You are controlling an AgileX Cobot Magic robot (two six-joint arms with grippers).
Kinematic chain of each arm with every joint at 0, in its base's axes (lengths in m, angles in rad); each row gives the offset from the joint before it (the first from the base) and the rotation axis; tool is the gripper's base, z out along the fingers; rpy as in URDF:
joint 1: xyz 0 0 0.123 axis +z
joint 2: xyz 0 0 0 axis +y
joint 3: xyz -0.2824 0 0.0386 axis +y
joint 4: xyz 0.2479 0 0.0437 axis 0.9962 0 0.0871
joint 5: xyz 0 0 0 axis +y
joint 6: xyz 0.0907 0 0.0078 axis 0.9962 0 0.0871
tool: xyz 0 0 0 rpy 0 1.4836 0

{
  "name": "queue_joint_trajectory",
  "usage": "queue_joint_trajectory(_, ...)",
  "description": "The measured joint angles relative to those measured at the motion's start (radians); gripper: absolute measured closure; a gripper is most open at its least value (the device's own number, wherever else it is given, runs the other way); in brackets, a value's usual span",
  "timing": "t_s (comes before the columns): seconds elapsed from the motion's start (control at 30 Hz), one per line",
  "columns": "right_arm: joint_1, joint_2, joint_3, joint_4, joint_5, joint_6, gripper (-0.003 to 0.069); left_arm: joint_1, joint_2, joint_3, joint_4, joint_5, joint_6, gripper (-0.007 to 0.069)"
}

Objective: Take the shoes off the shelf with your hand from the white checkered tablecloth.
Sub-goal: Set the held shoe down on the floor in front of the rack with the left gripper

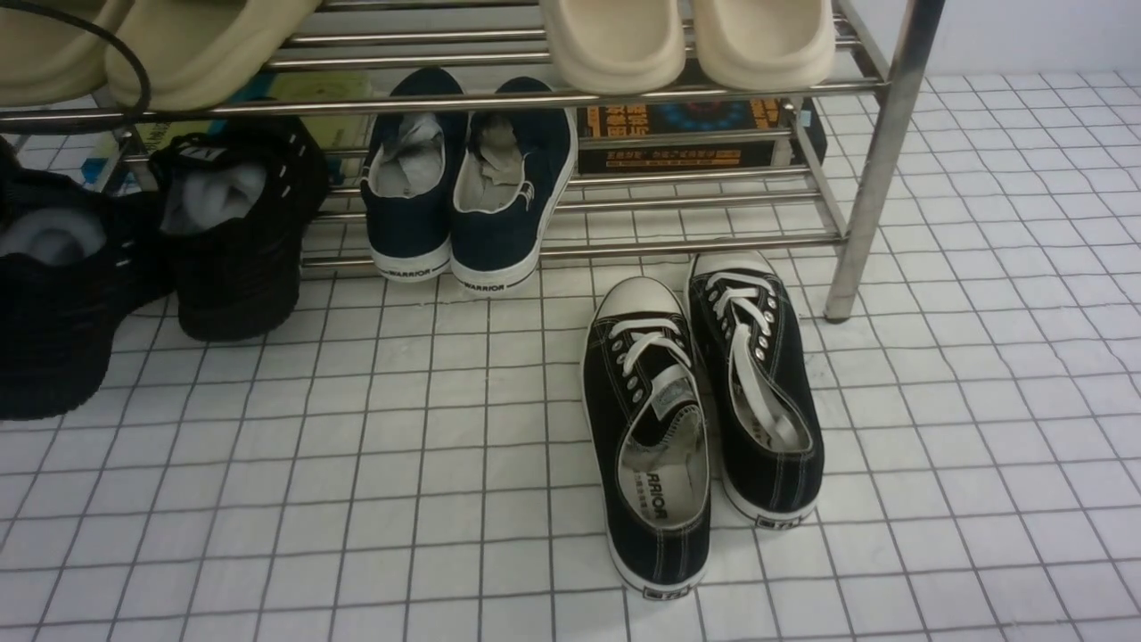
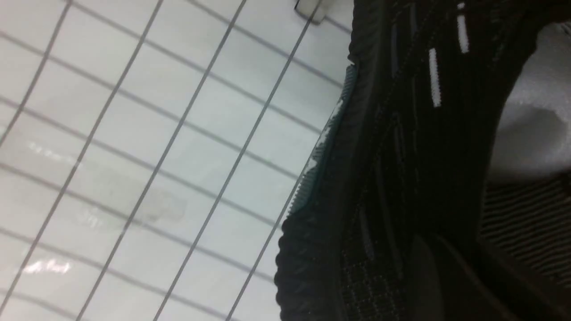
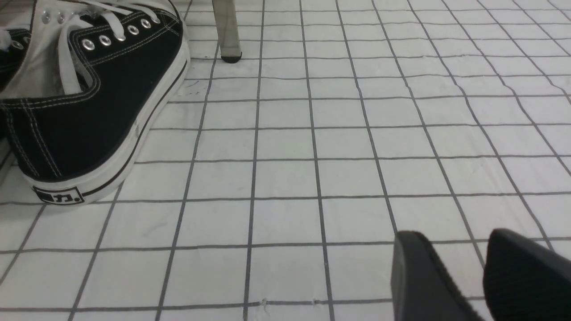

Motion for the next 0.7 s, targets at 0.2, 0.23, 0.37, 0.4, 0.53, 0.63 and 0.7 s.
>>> queue_joint_trajectory(0.2, 0.000, 0.000, 0.000, 0.000, 0.000, 0.000, 0.0420, 0.000, -0.142, 0.118, 0.049, 0.009, -0.042, 0.0594)
queue_joint_trajectory(0.23, 0.000, 0.000, 0.000, 0.000, 0.000, 0.000, 0.0420, 0.000, -0.169, 0.143, 0.063, 0.009, -0.058, 0.0594)
queue_joint_trajectory(0.37, 0.000, 0.000, 0.000, 0.000, 0.000, 0.000, 0.0420, 0.000, -0.272, 0.253, 0.113, -0.007, -0.129, 0.0594)
queue_joint_trajectory(0.4, 0.000, 0.000, 0.000, 0.000, 0.000, 0.000, 0.0420, 0.000, -0.295, 0.286, 0.122, -0.022, -0.144, 0.0594)
queue_joint_trajectory(0.53, 0.000, 0.000, 0.000, 0.000, 0.000, 0.000, 0.0420, 0.000, -0.351, 0.402, 0.133, -0.133, -0.192, 0.0593)
queue_joint_trajectory(0.63, 0.000, 0.000, 0.000, 0.000, 0.000, 0.000, 0.0420, 0.000, -0.356, 0.446, 0.133, -0.217, -0.226, 0.0593)
queue_joint_trajectory(0.7, 0.000, 0.000, 0.000, 0.000, 0.000, 0.000, 0.0420, 0.000, -0.356, 0.452, 0.132, -0.253, -0.239, 0.0593)
